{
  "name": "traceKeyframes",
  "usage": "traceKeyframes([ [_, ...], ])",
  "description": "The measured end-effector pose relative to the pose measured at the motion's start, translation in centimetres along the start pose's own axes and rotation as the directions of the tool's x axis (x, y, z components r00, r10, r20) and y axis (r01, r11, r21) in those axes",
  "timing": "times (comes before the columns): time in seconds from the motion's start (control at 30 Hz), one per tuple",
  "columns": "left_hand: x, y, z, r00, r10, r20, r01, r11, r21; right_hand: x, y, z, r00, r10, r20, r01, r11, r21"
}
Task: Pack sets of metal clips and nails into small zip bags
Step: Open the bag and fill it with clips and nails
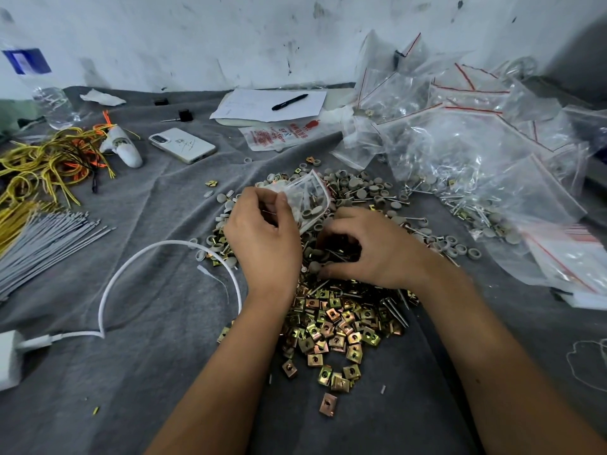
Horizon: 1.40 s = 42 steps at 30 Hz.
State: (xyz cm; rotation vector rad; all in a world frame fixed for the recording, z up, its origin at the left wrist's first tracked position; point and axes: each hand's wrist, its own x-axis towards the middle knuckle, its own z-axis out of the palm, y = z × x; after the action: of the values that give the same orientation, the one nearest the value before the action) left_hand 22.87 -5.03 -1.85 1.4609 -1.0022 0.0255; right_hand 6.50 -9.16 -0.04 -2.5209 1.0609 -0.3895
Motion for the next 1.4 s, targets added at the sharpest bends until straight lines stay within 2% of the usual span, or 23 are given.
traceKeyframes([
  [0.17, 0.0, -0.1, 0.1, 1.000, 0.012, 0.025, -0.012, 1.000, 0.007, 0.0, 0.1, 0.1, 0.994, -0.065, -0.084, 0.069, 0.996, 0.048],
  [0.3, -0.1, -0.1, 0.2, 0.999, 0.009, 0.036, -0.010, 1.000, 0.015, 0.0, 0.7, -0.2, 0.973, 0.023, -0.232, -0.005, 0.997, 0.078],
  [0.43, -0.1, -0.2, 0.2, 0.995, 0.033, 0.089, -0.036, 0.999, 0.034, -0.5, 0.9, -0.5, 0.896, 0.098, -0.434, 0.013, 0.969, 0.246],
  [0.57, -0.3, 0.0, 0.4, 0.978, 0.125, 0.168, -0.132, 0.991, 0.029, -0.5, 0.3, -0.7, 0.803, 0.033, -0.595, 0.142, 0.959, 0.245],
  [0.7, -0.6, 0.2, 0.5, 0.955, 0.194, 0.223, -0.202, 0.979, 0.013, -0.1, -0.4, 0.1, 0.816, -0.014, -0.578, 0.181, 0.956, 0.231],
  [0.93, -0.4, -0.2, 0.5, 0.981, 0.101, 0.168, -0.103, 0.995, 0.003, -0.3, 0.8, -0.3, 0.741, 0.056, -0.670, 0.137, 0.963, 0.232],
  [1.03, -0.3, -0.3, 0.5, 0.988, 0.066, 0.140, -0.067, 0.998, -0.002, -0.4, 1.1, -0.4, 0.810, 0.038, -0.585, 0.070, 0.985, 0.160],
  [1.1, -0.2, -0.4, 0.6, 0.991, 0.044, 0.129, -0.044, 0.999, 0.000, -0.1, 1.3, -0.3, 0.891, 0.021, -0.453, 0.001, 0.999, 0.049],
  [1.17, -0.1, -0.5, 0.6, 0.992, 0.032, 0.123, -0.033, 0.999, 0.006, 0.2, 1.5, 0.1, 0.942, 0.024, -0.335, -0.041, 0.998, -0.046],
  [1.27, -0.1, -0.5, 0.6, 0.992, 0.030, 0.123, -0.031, 0.999, 0.010, 0.3, 1.4, 0.3, 0.964, 0.026, -0.265, -0.049, 0.996, -0.081],
  [1.4, -0.1, -0.5, 0.6, 0.991, 0.027, 0.128, -0.029, 1.000, 0.011, 0.2, 1.3, 0.2, 0.951, 0.029, -0.309, -0.040, 0.999, -0.030],
])
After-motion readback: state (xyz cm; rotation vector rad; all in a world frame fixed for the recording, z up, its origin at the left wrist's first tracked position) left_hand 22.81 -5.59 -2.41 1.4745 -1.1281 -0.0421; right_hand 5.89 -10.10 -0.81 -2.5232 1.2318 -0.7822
